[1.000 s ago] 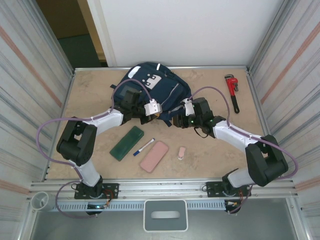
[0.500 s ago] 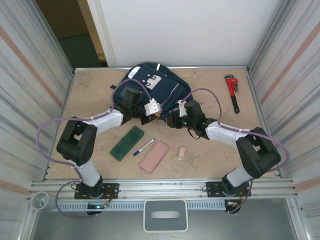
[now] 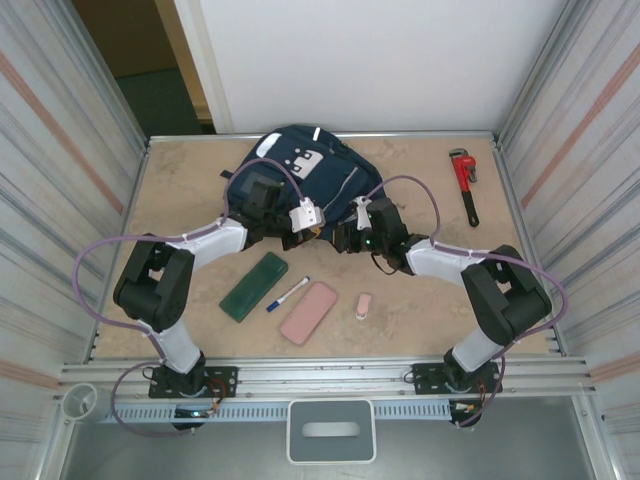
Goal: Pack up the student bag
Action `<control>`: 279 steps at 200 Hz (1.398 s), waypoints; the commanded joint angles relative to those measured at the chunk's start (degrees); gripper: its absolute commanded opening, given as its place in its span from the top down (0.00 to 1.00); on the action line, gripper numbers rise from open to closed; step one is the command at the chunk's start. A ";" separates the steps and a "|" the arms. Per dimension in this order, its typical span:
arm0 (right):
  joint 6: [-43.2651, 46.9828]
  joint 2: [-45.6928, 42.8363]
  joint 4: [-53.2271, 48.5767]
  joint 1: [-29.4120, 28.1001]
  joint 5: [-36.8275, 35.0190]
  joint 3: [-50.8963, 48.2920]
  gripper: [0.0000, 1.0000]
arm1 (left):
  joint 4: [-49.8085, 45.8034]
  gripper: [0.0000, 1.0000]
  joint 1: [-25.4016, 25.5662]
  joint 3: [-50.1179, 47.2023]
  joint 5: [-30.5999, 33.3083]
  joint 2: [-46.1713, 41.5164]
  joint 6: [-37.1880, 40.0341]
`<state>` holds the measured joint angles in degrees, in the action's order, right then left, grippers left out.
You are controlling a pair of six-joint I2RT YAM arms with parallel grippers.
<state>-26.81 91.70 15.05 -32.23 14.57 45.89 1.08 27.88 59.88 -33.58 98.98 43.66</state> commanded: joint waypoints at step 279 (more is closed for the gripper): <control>-2.03 -2.12 -18.51 15.28 26.58 1.67 0.67 | -0.85 0.35 3.47 5.59 5.02 1.74 -4.60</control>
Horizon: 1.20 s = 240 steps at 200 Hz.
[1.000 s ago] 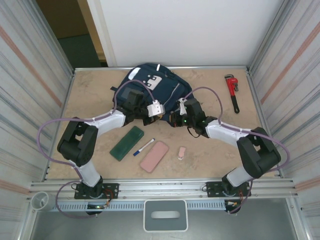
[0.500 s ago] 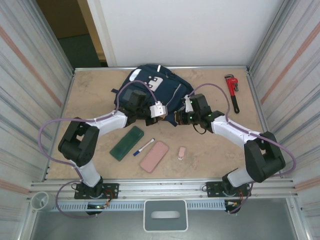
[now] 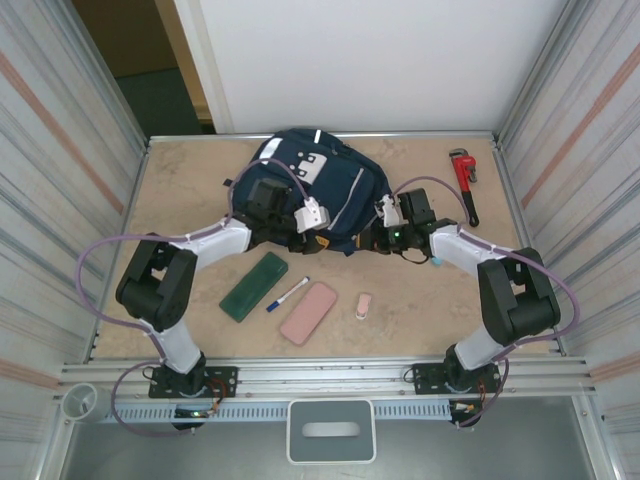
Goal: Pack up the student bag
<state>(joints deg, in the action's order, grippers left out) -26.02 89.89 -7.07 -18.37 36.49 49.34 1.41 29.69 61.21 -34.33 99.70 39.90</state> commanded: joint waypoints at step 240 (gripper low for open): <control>7.70 -18.56 -1.89 -3.75 -29.13 -9.14 0.42 | 0.26 1.00 3.09 15.87 1.87 8.00 -17.98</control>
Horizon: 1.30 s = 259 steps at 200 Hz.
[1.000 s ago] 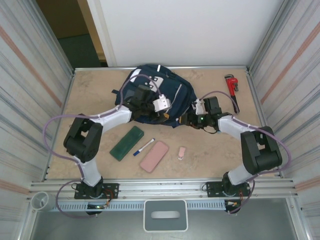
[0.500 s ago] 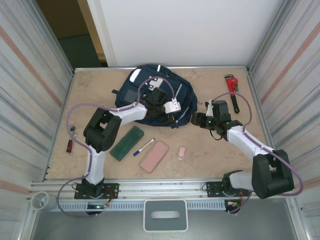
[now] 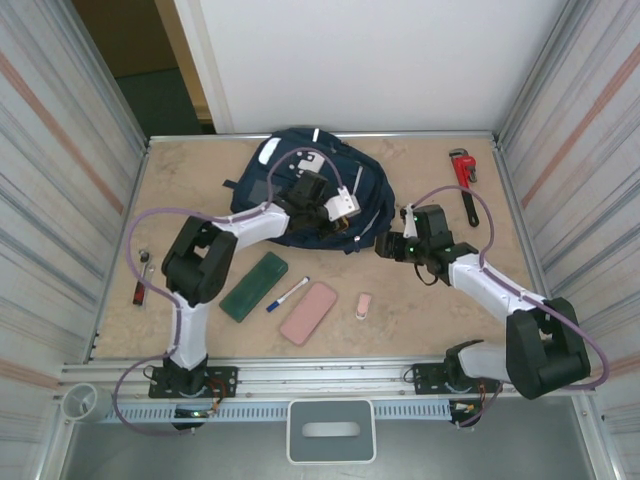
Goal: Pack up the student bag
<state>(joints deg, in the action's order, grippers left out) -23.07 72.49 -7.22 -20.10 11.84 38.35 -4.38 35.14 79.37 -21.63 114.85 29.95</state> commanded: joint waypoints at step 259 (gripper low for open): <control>4.87 23.16 12.59 -24.69 -46.24 13.89 0.56 | 20.00 1.00 -8.77 -8.09 -21.71 -12.72 -26.71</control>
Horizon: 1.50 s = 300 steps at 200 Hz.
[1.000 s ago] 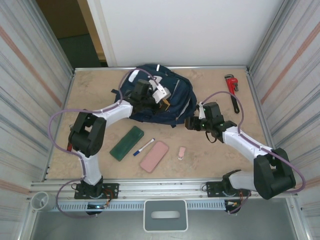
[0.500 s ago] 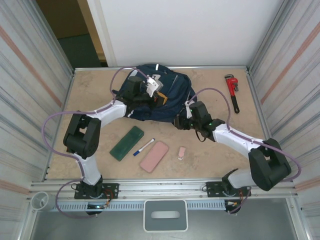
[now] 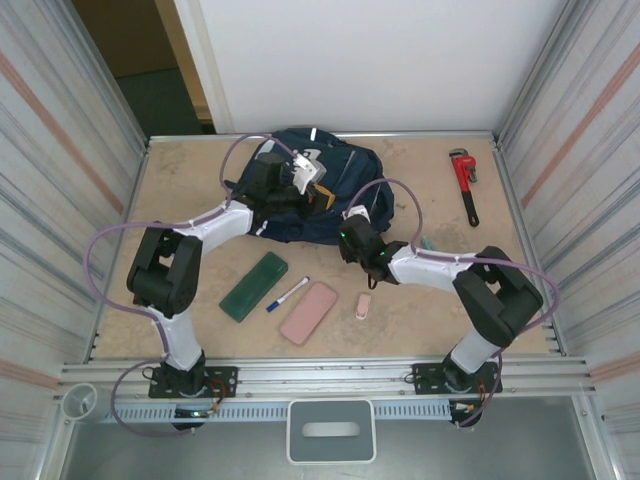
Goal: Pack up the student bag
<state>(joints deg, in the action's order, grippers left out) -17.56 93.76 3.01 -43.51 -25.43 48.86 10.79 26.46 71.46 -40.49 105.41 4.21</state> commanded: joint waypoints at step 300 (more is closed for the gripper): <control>1.83 -14.06 -13.86 25.63 32.20 -4.57 1.00 | -7.17 1.00 -2.81 2.17 3.31 -1.13 17.55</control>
<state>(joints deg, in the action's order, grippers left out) -13.26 82.11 -2.24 -21.61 13.45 43.00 7.05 26.46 71.90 -41.06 105.41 17.26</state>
